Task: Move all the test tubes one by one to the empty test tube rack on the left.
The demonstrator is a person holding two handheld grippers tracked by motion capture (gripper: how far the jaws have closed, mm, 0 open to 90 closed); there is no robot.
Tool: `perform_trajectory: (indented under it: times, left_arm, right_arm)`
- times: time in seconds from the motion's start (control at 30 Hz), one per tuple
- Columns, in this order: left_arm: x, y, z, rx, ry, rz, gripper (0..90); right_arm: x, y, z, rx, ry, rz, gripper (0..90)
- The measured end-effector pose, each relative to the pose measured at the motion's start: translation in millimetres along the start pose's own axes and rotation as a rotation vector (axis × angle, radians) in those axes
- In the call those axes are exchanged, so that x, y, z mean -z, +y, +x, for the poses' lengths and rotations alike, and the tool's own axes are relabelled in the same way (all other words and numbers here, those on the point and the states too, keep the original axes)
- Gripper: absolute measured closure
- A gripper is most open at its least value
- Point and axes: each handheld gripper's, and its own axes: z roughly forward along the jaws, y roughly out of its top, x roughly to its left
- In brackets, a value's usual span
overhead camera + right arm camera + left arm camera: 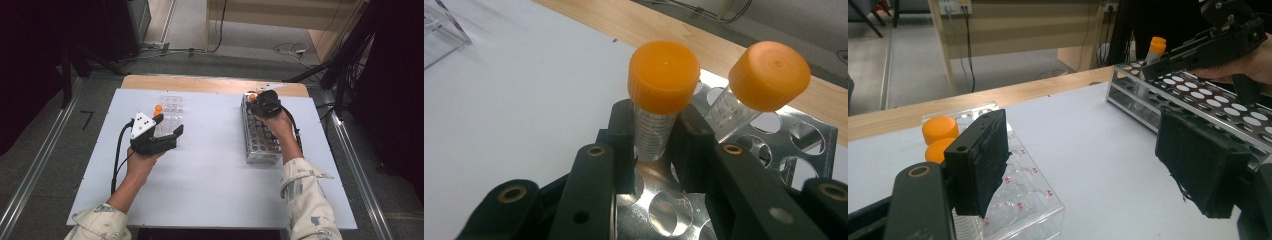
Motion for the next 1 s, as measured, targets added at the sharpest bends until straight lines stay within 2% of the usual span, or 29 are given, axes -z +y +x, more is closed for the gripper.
perform_trajectory:
  times: [0.27, 0.6, 1.0]
  left_arm:
    - [-0.4, -0.4, 0.6, 0.001, 0.0, 0.0, 21.6]
    - [-0.3, -0.2, 0.7, 0.008, -0.009, 0.003, 21.0]
    - [-2.1, -0.7, 1.3, 0.007, 0.0, 0.008, 18.6]
  right_arm:
    - [3.5, 1.4, -0.2, -0.009, -0.001, -0.021, 71.3]
    - [16.3, 5.2, -1.2, -0.026, 0.001, -0.069, 71.1]
    - [35.0, 10.2, -0.8, -0.03, -0.01, -0.127, 71.3]
